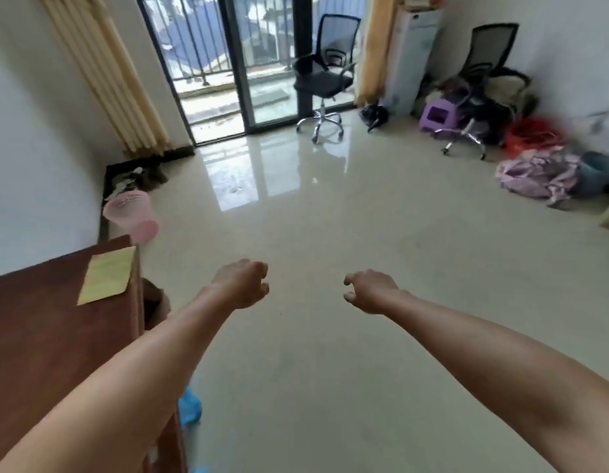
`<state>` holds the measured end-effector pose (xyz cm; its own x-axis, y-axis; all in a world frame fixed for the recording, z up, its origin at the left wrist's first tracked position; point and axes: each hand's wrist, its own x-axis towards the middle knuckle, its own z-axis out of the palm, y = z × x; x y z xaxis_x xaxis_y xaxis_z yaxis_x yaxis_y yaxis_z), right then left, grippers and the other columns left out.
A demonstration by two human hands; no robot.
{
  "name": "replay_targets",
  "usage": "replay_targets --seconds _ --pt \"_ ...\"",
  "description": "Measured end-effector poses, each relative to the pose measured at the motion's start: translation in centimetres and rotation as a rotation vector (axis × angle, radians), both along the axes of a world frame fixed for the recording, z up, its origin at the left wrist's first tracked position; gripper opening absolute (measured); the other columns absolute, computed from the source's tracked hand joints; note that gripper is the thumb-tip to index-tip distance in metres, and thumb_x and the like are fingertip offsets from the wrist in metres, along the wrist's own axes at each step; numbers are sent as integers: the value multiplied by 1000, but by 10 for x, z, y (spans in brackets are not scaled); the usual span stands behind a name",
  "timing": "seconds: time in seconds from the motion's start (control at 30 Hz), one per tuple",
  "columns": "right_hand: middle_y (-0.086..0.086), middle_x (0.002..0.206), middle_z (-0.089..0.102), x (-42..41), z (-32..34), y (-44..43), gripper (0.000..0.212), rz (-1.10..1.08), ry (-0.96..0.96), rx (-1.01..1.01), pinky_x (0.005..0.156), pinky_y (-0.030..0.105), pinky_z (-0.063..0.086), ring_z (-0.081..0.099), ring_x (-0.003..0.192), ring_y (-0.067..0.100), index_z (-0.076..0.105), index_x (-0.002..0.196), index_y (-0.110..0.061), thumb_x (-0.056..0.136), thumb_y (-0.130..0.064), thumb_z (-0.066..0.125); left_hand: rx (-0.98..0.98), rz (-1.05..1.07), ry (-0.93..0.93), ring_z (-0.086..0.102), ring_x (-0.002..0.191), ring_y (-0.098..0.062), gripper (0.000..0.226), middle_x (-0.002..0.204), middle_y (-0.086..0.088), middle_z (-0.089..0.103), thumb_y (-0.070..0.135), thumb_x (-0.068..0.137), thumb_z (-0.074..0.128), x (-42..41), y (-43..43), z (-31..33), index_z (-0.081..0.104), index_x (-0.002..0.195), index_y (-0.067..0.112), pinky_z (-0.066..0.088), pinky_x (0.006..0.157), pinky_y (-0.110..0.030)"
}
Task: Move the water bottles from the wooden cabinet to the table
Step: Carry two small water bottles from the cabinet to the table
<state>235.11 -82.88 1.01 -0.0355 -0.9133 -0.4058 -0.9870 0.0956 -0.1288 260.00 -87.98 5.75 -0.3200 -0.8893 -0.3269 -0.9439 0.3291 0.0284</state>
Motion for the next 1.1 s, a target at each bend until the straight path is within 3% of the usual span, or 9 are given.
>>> replay_targets --seconds 0.27,0.53,0.8,1.1 --pt "6 138 54 -285 -12 160 44 -515 -21 71 95 33 44 54 123 27 53 135 -22 94 -37 51 100 -440 66 56 115 -29 36 123 -11 60 36 93 56 -319 51 -34 59 124 19 44 90 -33" --pt "7 135 56 -482 -18 315 43 -1007 -55 38 92 32 45 55 120 27 54 132 -20 92 -35 51 93 -909 -2 57 115 -26 36 124 -6 61 40 93 54 -592 116 -37 57 125 23 46 90 -33" --pt "2 136 54 -665 -40 395 39 -1293 -61 -2 86 31 41 53 119 25 53 130 -20 93 -35 50 94 -1236 -8 56 116 -23 34 123 -3 61 38 95 52 -857 164 -52 56 125 23 44 90 -32" --pt "4 132 55 -842 -16 461 40 -1574 -46 -67 89 31 42 54 118 25 53 131 -20 94 -35 51 88 -1511 -40 56 115 -23 33 125 -3 59 36 96 49 -1121 225 -25 56 125 23 44 92 -33"
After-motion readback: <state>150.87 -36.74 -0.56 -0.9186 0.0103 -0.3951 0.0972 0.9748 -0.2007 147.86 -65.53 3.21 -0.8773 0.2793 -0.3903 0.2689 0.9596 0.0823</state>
